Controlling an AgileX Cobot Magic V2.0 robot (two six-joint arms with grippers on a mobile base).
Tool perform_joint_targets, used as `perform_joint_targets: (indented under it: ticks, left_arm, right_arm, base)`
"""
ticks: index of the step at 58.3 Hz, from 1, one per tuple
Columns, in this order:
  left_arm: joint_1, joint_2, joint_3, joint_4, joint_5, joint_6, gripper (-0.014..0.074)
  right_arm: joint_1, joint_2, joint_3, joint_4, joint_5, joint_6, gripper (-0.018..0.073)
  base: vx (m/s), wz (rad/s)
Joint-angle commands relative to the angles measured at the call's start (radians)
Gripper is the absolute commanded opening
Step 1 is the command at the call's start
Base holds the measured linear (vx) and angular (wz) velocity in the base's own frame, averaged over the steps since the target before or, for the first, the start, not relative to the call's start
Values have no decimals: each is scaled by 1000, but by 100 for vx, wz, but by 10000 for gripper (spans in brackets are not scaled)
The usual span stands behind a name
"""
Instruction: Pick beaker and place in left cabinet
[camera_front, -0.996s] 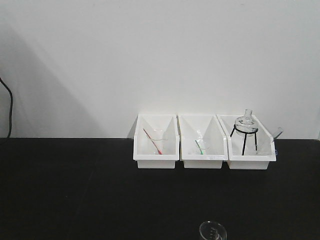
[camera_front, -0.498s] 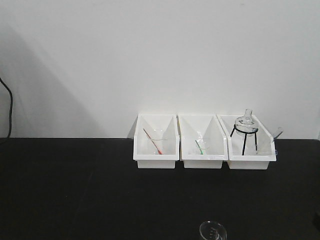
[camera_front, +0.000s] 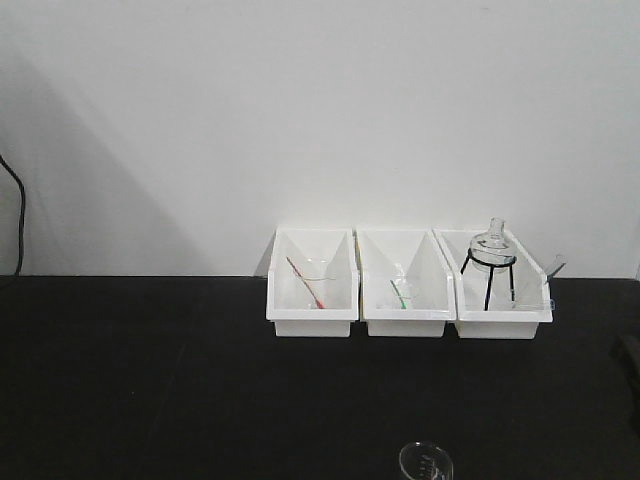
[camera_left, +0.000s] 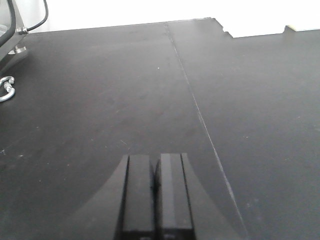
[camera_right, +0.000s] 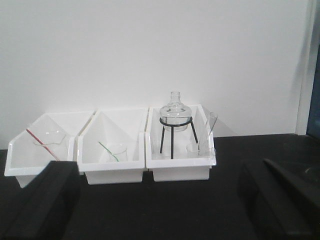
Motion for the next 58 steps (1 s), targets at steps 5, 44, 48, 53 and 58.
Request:
perform_joint_targets:
  ticks: [5, 44, 48, 53, 58]
  left_arm:
    - [1, -11, -12, 0, -75, -4, 4]
    - [1, -11, -12, 0, -75, -4, 4]
    - [1, -11, -12, 0, -75, -4, 4]
    - [1, -11, -12, 0, -75, -4, 4]
    - [1, -11, -12, 0, -75, -4, 4]
  right_arm:
    - [-7, 96, -34, -215, -315, 5, 685]
    - [-7, 895, -11, -581, -898, 75, 585]
    - [-7, 932, -11, -593, -940, 51, 585]
    - [-7, 966, -14, -608, -940, 48, 585]
    - [-7, 990, -15, -614, -940, 24, 585]
  base:
    - [0, 0]
    - [0, 0]
    - [0, 0]
    - [0, 0]
    - [0, 0]
